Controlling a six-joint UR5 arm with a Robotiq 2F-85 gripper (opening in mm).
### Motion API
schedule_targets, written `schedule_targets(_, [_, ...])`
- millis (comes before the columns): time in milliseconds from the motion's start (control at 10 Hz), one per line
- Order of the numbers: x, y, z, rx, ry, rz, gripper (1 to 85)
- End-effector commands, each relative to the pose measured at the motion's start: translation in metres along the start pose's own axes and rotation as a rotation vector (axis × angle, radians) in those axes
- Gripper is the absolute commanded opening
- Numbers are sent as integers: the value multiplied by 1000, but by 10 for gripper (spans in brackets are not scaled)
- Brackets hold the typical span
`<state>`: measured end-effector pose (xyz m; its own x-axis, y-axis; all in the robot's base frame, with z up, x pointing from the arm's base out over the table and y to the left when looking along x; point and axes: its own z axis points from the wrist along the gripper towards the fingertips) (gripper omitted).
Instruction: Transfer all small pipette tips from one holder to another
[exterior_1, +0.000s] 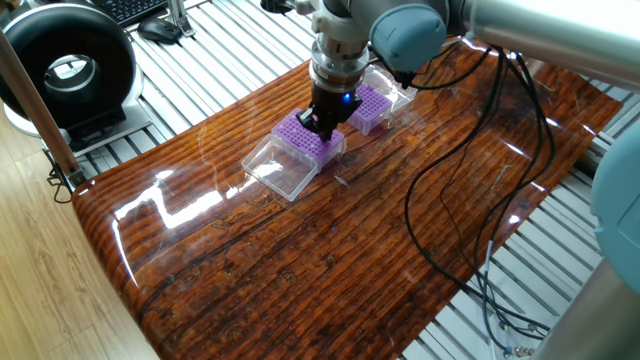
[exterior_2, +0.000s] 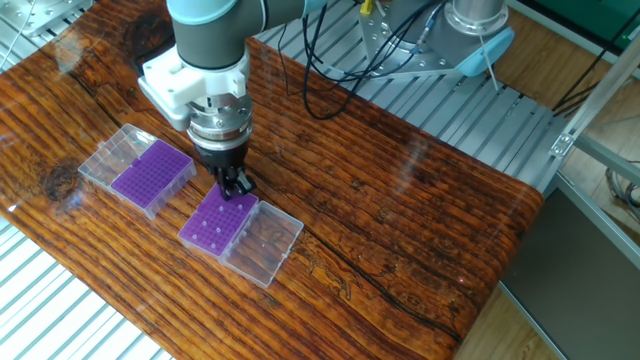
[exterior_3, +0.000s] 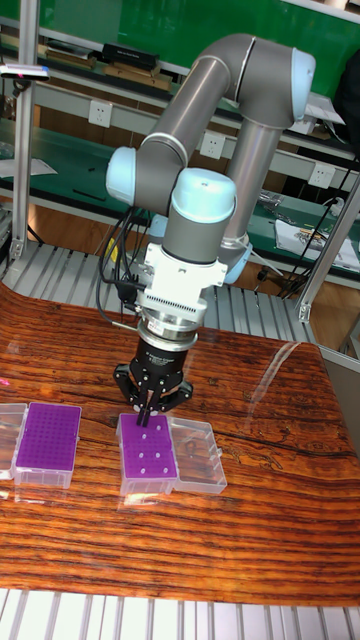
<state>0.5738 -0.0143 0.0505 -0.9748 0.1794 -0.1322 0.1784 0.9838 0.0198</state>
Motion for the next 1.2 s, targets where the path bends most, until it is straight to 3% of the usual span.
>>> schedule_targets(0, [-3, 0, -3, 2, -1, 16, 10])
schedule_targets(1100, [-6, -4, -21, 9, 25, 48, 10])
